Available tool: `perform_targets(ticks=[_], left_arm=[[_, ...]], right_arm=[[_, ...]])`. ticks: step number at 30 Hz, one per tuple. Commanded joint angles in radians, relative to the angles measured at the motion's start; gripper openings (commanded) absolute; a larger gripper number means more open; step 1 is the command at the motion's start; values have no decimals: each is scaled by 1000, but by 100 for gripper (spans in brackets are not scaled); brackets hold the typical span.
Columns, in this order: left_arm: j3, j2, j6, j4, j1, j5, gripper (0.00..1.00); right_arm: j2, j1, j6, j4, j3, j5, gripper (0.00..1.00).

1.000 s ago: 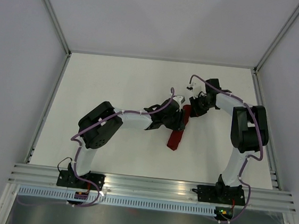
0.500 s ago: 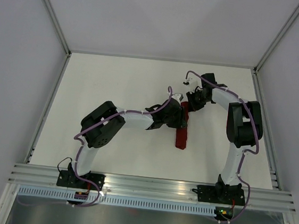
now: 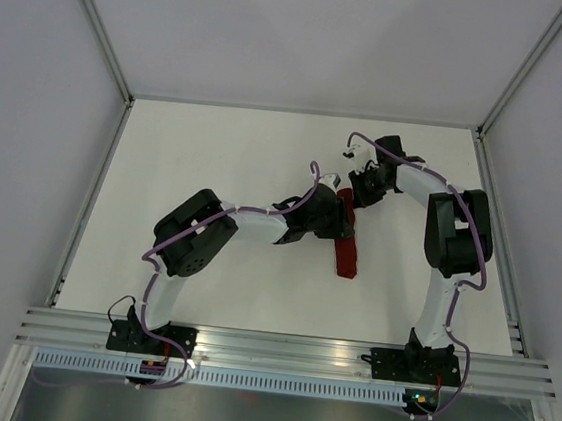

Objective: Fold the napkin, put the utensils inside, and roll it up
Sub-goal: Adjust the napkin at the center of the board.

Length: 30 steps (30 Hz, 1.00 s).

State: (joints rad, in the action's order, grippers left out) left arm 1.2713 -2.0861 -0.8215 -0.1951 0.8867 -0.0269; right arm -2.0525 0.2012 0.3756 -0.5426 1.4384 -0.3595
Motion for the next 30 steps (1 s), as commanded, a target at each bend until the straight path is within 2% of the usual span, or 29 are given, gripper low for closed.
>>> perform_targets(ticks=[1,5,12,16,21,30], left_arm=[[-39,-42,-27,83,-5,22,50],[-35,-20,-1,86,-5,22,52],[2,-11,35,108,-5,22,52],[10,-6,47,109,-3,19,52],[19,0,59,108,-3,19,54],[43,0,81,109,-3,13,54]], right_arm=[[89,4,-46,-13,-1,48,8],[137,3,-58,-31,-1,47,11],[172,-11,-83,-103,4,34,11],[195,-13,-75,-111,-74,48,10],[190,-13,-64,-109,-137,28,8],[157,-6,-46,-157,-131,-51,9]])
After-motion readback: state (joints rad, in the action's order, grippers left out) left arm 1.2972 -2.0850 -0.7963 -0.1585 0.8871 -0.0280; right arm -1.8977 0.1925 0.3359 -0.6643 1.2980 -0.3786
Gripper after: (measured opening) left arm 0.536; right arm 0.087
